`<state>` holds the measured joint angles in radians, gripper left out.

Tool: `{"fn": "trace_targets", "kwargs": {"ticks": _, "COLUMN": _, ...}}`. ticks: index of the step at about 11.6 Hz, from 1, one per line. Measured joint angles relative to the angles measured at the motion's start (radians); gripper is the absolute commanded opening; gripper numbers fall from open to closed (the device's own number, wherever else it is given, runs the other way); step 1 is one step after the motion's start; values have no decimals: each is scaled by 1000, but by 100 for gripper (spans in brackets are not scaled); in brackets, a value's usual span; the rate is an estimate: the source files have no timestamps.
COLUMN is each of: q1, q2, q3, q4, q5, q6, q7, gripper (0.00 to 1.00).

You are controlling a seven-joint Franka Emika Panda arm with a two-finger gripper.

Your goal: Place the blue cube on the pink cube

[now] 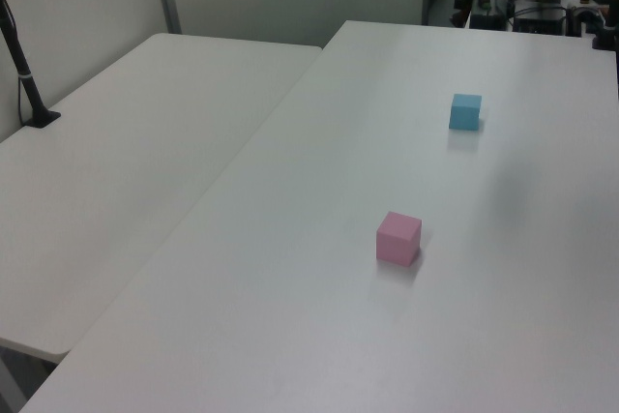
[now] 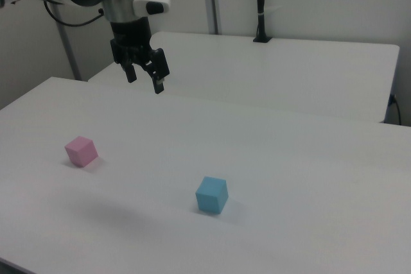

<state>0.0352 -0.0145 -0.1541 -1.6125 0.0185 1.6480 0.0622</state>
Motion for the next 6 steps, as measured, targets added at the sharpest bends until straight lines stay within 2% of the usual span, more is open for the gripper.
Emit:
{"fn": "trace_targets", "kwargs": {"ticks": 3, "q1": 0, "q2": 2, "q3": 0, "q4": 0, "q5": 0, "q6": 0, "q7": -45, "gripper": 100}}
{"fn": "trace_targets", "kwargs": {"ticks": 6, "q1": -24, "q2": 2, "q3": -5, "q4": -2, "q5": -3, "q6": 0, "q7": -236, "gripper": 100}}
